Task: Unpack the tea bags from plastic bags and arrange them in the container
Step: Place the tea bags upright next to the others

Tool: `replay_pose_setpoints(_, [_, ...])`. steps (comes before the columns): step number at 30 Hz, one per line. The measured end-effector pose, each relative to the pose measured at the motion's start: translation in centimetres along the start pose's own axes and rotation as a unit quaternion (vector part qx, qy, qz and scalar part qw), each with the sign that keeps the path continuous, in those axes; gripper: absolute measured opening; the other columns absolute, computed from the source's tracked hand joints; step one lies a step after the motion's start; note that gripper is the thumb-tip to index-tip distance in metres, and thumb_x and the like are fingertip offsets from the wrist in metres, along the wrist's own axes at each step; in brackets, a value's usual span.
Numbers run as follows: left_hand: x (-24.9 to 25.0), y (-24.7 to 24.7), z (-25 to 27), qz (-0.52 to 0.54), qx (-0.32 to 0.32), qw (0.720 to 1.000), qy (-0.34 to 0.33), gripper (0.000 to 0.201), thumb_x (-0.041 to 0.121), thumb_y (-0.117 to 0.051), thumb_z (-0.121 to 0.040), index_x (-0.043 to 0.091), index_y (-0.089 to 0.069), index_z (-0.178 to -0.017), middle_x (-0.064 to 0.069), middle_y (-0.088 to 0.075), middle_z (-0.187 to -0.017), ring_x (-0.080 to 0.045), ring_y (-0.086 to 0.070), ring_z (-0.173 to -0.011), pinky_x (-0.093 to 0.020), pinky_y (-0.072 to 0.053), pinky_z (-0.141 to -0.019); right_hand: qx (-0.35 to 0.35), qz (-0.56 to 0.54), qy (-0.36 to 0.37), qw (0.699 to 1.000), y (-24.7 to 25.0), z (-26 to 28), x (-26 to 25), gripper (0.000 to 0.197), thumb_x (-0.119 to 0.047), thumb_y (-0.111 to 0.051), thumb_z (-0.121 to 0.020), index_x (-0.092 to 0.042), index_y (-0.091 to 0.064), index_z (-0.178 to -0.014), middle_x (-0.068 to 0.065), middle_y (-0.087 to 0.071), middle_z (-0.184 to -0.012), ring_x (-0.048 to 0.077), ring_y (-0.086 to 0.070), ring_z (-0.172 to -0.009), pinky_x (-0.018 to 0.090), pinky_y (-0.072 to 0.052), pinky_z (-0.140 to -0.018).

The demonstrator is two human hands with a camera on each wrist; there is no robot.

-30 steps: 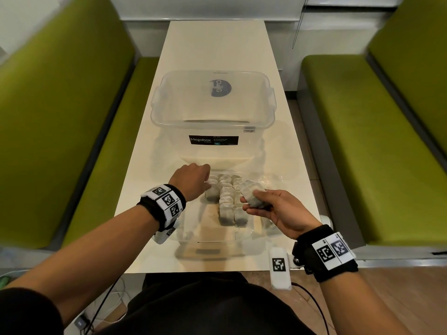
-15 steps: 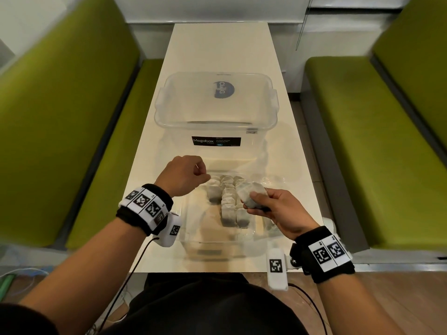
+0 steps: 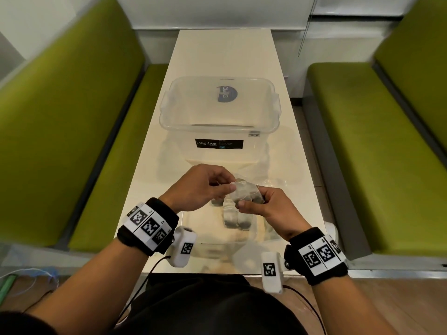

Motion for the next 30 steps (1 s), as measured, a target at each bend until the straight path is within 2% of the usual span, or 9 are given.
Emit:
replay_pose_setpoints(4, [0.7, 0.6, 0.1, -0.054, 0.008, 0.998, -0.013, 0.008, 0.026, -0.077, -0.091, 0.020, -0.074, -0.096, 0.003, -0.075, -0.081, -0.008, -0.068, -0.068, -0.032, -0.058, -0.075, 0.037, 0.015, 0.024, 0.999, 0.5, -0.2, 0.1, 0.020, 0.004, -0.077, -0.084, 0.003, -0.075, -0.104, 0.021, -0.077, -0.105, 0.019, -0.072, -0.092, 0.020, -0.055, -0.077])
replay_pose_setpoints(10, [1.8, 1.1, 0.4, -0.125, 0.003, 0.992, -0.030, 0.005, 0.031, -0.074, -0.092, 0.027, -0.072, -0.094, 0.012, -0.072, -0.078, -0.002, -0.067, -0.069, -0.016, -0.051, -0.068, 0.047, 0.010, 0.041, 0.998, 0.6, -0.4, 0.3, 0.022, 0.009, -0.074, -0.085, 0.004, -0.074, -0.107, 0.024, -0.075, -0.106, 0.019, -0.072, -0.091, 0.024, -0.058, -0.078])
replay_pose_setpoints(14, [1.4, 2.5, 0.0, -0.180, 0.024, 0.983, -0.020, 0.007, 0.039, -0.072, -0.093, 0.032, -0.071, -0.095, 0.015, -0.070, -0.085, -0.004, -0.067, -0.078, -0.020, -0.054, -0.073, 0.097, -0.077, -0.033, 0.992, 2.1, -0.5, 2.3, 0.027, 0.011, -0.064, -0.088, -0.003, -0.074, -0.110, 0.019, -0.075, -0.113, 0.029, -0.073, -0.107, 0.032, -0.058, -0.095])
replay_pose_setpoints(16, [0.7, 3.1, -0.4, -0.215, 0.030, 0.976, -0.009, 0.009, 0.040, -0.071, -0.093, 0.031, -0.071, -0.097, 0.016, -0.069, -0.088, -0.003, -0.066, -0.080, -0.020, -0.052, -0.072, 0.120, -0.111, -0.066, 0.984, 3.1, -0.5, 3.1, 0.025, 0.010, -0.052, -0.095, 0.001, -0.071, -0.108, 0.021, -0.073, -0.117, 0.030, -0.074, -0.107, 0.033, -0.057, -0.099])
replay_pose_setpoints(18, [-0.4, 3.4, -0.9, -0.252, 0.028, 0.967, 0.004, 0.010, 0.039, -0.070, -0.094, 0.030, -0.070, -0.098, 0.018, -0.068, -0.090, -0.001, -0.064, -0.082, -0.019, -0.049, -0.069, 0.136, -0.112, -0.075, 0.981, 4.1, -0.2, 3.4, 0.024, 0.004, -0.047, -0.100, 0.003, -0.070, -0.106, 0.012, -0.075, -0.107, 0.027, -0.075, -0.102, 0.034, -0.055, -0.101])
replay_pose_setpoints(20, [-1.8, 3.2, -1.4, -0.294, 0.013, 0.956, 0.013, 0.010, 0.038, -0.068, -0.095, 0.030, -0.070, -0.099, 0.017, -0.069, -0.092, 0.000, -0.063, -0.081, -0.020, -0.046, -0.068, 0.154, -0.109, -0.074, 0.979, 5.1, 0.2, 3.3, 0.024, -0.002, -0.048, -0.103, 0.002, -0.071, -0.103, 0.003, -0.075, -0.092, 0.027, -0.076, -0.100, 0.035, -0.053, -0.103])
replay_pose_setpoints(24, [-5.4, 1.9, -2.3, -0.384, -0.028, 0.923, 0.031, 0.007, 0.035, -0.066, -0.094, 0.029, -0.068, -0.097, 0.013, -0.072, -0.094, -0.009, -0.063, -0.080, -0.027, -0.048, -0.070, 0.169, -0.101, -0.067, 0.978, 6.5, 0.9, 3.3, 0.025, -0.005, -0.049, -0.105, -0.004, -0.074, -0.107, 0.009, -0.076, -0.106, 0.032, -0.076, -0.101, 0.037, -0.054, -0.102])
replay_pose_setpoints(27, [-7.3, 0.9, -2.9, -0.412, -0.045, 0.909, 0.042, 0.007, 0.035, -0.065, -0.093, 0.029, -0.067, -0.096, 0.011, -0.073, -0.095, -0.014, -0.064, -0.083, -0.031, -0.051, -0.073, 0.167, -0.102, -0.053, 0.979, 7.0, 1.2, 3.3, 0.019, -0.003, -0.055, -0.102, -0.002, -0.072, -0.110, 0.009, -0.077, -0.109, 0.032, -0.075, -0.101, 0.031, -0.060, -0.093])
replay_pose_setpoints(30, [-8.3, -0.2, -3.5, -0.408, -0.063, 0.910, 0.049, 0.007, 0.035, -0.065, -0.092, 0.030, -0.067, -0.096, 0.011, -0.072, -0.096, -0.015, -0.064, -0.086, -0.033, -0.053, -0.078, 0.171, -0.107, -0.045, 0.978, 7.3, 1.5, 3.4, 0.016, 0.001, -0.061, -0.097, 0.003, -0.071, -0.110, 0.004, -0.080, -0.101, 0.030, -0.075, -0.100, 0.032, -0.059, -0.096])
Point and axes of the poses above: each hand's wrist, its own z-axis away from the middle knuckle, its own y-axis out of the back of the hand, x = y × z, the point moved 8 cm from there along -z, towards the middle knuckle
